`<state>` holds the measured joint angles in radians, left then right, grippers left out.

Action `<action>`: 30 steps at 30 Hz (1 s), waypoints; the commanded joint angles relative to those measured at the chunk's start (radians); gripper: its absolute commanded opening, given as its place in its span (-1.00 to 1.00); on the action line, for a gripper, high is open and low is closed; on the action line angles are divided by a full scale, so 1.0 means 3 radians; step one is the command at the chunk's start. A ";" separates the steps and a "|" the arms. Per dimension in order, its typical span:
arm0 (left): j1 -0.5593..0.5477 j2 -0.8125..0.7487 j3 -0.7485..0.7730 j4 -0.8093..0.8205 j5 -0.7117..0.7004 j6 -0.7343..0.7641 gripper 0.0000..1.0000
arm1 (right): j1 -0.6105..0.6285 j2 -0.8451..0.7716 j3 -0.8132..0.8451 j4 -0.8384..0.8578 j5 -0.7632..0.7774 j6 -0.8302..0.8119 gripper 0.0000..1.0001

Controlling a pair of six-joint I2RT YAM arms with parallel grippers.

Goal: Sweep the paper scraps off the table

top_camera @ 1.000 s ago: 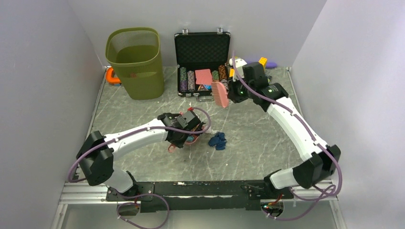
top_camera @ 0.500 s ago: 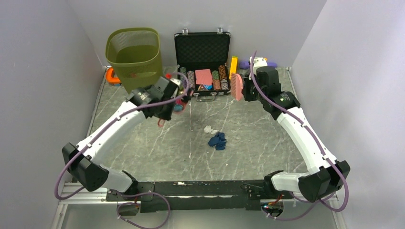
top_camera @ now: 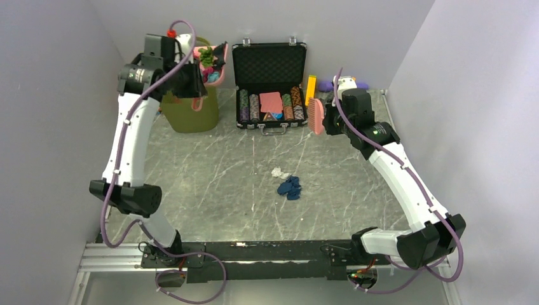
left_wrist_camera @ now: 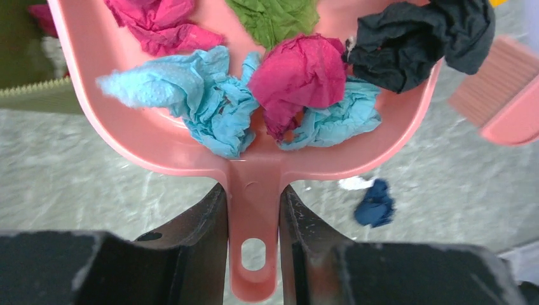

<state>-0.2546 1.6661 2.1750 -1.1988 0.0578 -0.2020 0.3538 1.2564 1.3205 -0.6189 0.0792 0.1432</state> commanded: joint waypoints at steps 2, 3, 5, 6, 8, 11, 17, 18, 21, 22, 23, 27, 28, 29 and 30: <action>0.0703 0.0306 0.0162 0.0261 0.1680 -0.0476 -1.00 | -0.0016 -0.0062 0.0073 0.0156 -0.0015 0.0072 -1.00; 0.0815 0.0330 0.0048 0.0418 0.1960 -0.0642 -1.00 | -0.0021 -0.0062 0.0081 0.0155 -0.0018 0.0081 -1.00; 0.1089 0.0330 -0.0238 0.0814 0.2525 -0.1007 -1.00 | -0.0019 -0.0068 0.0080 0.0161 -0.0032 0.0096 -1.00; 0.1166 0.0296 -0.0441 0.1089 0.2789 -0.1314 -1.00 | -0.0019 -0.0072 0.0078 0.0168 -0.0033 0.0102 -1.00; 0.1295 0.0173 -0.0943 0.1957 0.3306 -0.1919 -1.00 | -0.0019 -0.0070 0.0068 0.0169 -0.0029 0.0108 -1.00; 0.1442 -0.0005 -0.1548 0.2985 0.3552 -0.2772 -1.00 | -0.0021 -0.0045 0.0062 0.0181 -0.0044 0.0126 -1.00; 0.1583 -0.0118 -0.1922 0.3919 0.3752 -0.3572 -1.00 | -0.0023 0.0011 0.0072 0.0194 -0.0122 0.0167 -1.00; 0.1589 -0.0112 -0.1919 0.3958 0.3774 -0.3627 -1.00 | -0.0021 0.0017 0.0076 0.0196 -0.0136 0.0171 -1.00; 0.1602 -0.0082 -0.1887 0.4173 0.3821 -0.3773 -1.00 | -0.0017 0.0018 0.0078 0.0201 -0.0174 0.0186 -1.00; 0.1600 -0.0067 -0.1861 0.4194 0.3833 -0.3796 -1.00 | -0.0019 0.0015 0.0075 0.0204 -0.0182 0.0192 -1.00; 0.1600 -0.0052 -0.1830 0.4200 0.3844 -0.3811 -1.00 | -0.0021 0.0006 0.0069 0.0204 -0.0188 0.0192 -1.00; 0.1598 -0.0077 -0.1797 0.4272 0.3877 -0.3831 -1.00 | -0.0023 -0.0027 0.0040 0.0202 -0.0182 0.0185 -1.00; 0.1595 -0.0095 -0.1792 0.4261 0.3881 -0.3803 -1.00 | -0.0020 -0.0037 0.0035 0.0197 -0.0181 0.0183 -1.00; 0.1591 -0.0108 -0.1778 0.4224 0.3879 -0.3758 -1.00 | -0.0020 -0.0042 0.0032 0.0192 -0.0185 0.0182 -1.00; 0.1577 -0.0128 -0.1757 0.4148 0.3875 -0.3640 -1.00 | -0.0020 -0.0045 0.0032 0.0180 -0.0193 0.0180 -1.00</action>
<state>0.2211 1.6955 1.5948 0.0013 1.1820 -1.3186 0.3519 1.2659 1.3205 -0.6182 0.0387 0.1875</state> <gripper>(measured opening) 0.329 0.110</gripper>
